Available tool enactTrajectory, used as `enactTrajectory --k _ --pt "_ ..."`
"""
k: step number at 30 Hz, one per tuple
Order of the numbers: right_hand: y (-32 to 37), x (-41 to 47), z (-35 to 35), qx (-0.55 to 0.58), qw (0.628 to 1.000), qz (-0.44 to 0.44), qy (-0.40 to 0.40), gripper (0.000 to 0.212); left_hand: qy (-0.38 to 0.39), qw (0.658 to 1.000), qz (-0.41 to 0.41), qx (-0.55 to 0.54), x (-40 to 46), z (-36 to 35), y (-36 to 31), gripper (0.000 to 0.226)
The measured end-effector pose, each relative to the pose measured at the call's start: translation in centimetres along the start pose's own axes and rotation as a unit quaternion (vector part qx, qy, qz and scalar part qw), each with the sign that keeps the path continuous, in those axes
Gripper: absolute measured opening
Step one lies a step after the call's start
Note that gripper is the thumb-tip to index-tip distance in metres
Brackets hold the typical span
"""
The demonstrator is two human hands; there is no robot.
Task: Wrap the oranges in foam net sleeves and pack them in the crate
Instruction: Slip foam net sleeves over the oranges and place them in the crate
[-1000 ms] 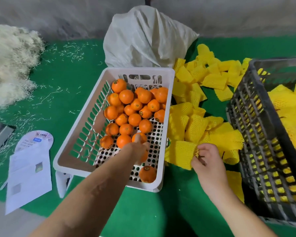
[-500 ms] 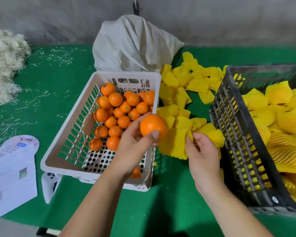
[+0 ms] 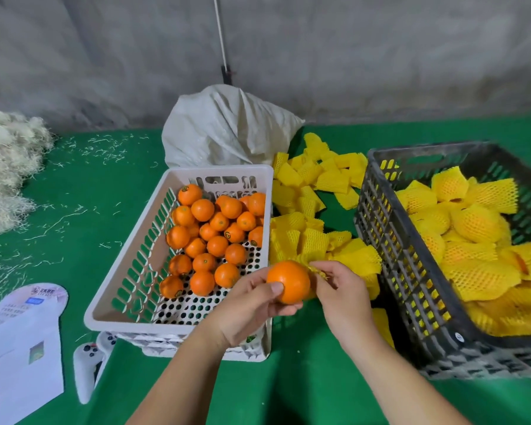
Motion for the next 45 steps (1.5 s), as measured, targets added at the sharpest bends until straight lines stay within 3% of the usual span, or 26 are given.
enactTrajectory --k 2,5,7,9,11,15,18,26,31,35,37,41,43,45 --pt "0.9 -0.3 0.3 0.013 1.0 0.012 0.002 0.013 -0.072 0.997 -0.027 -0.014 -0.1 0.5 0.3 0.094" --pt "2.0 -1.5 -0.7 0.013 0.999 0.047 0.016 0.009 -0.142 0.978 -0.069 0.136 -0.7 0.7 0.2 0.073" --pt "2.8 -2.5 -1.4 -0.024 0.995 0.098 0.021 0.011 -0.156 0.961 -0.089 0.209 -1.2 0.5 0.2 0.084" --pt "3.7 -3.3 -2.0 -0.054 0.985 0.157 0.039 0.01 -0.159 0.963 -0.091 0.199 -1.4 0.4 0.4 0.106" --pt "4.2 -3.9 -2.4 -0.066 0.977 0.194 0.055 0.012 -0.161 0.964 -0.107 0.182 -1.4 0.1 0.4 0.111" --pt "4.2 -3.6 -2.2 -0.075 0.975 0.203 0.049 0.013 -0.119 0.977 -0.091 0.154 -1.3 0.0 0.5 0.096" --pt "4.6 -2.8 -1.4 -0.12 0.973 0.191 0.043 0.019 -0.095 0.973 -0.086 0.191 -1.2 -0.2 0.7 0.087" --pt "6.3 -5.0 -3.0 -0.185 0.941 0.265 0.1 0.028 -0.209 0.958 -0.137 0.143 -0.7 0.0 0.2 0.047" --pt "4.1 -4.5 -2.5 -0.162 0.968 0.172 0.084 0.049 -0.266 0.949 -0.139 0.091 -1.0 1.2 0.7 0.03" --pt "3.7 -4.0 -2.1 -0.162 0.97 0.169 0.062 0.04 -0.178 0.968 -0.125 0.123 -1.0 1.2 1.4 0.062" --pt "4.0 -3.5 -1.6 -0.148 0.972 0.174 0.062 0.04 -0.139 0.972 -0.117 0.15 -1.1 1.0 1.5 0.064" --pt "4.2 -3.4 -1.6 -0.131 0.97 0.165 0.118 0.058 -0.143 0.972 -0.117 0.147 -1.1 0.6 0.8 0.049" --pt "4.1 -4.0 -2.3 -0.142 0.962 0.189 0.138 0.065 -0.155 0.976 -0.103 0.11 -0.9 0.6 0.7 0.063" --pt "4.1 -4.4 -2.6 -0.148 0.955 0.226 0.124 0.058 -0.14 0.981 -0.092 0.093 -1.0 0.7 0.9 0.078"
Point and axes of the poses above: each hand's wrist, its own x-axis towards the middle knuckle, its own z-axis out of the back of the hand, y = z × x, the point moved 5 cm from there along x, towards the middle knuckle, and after that the axes turned 12 degrees about x, right-handed, at the moved point
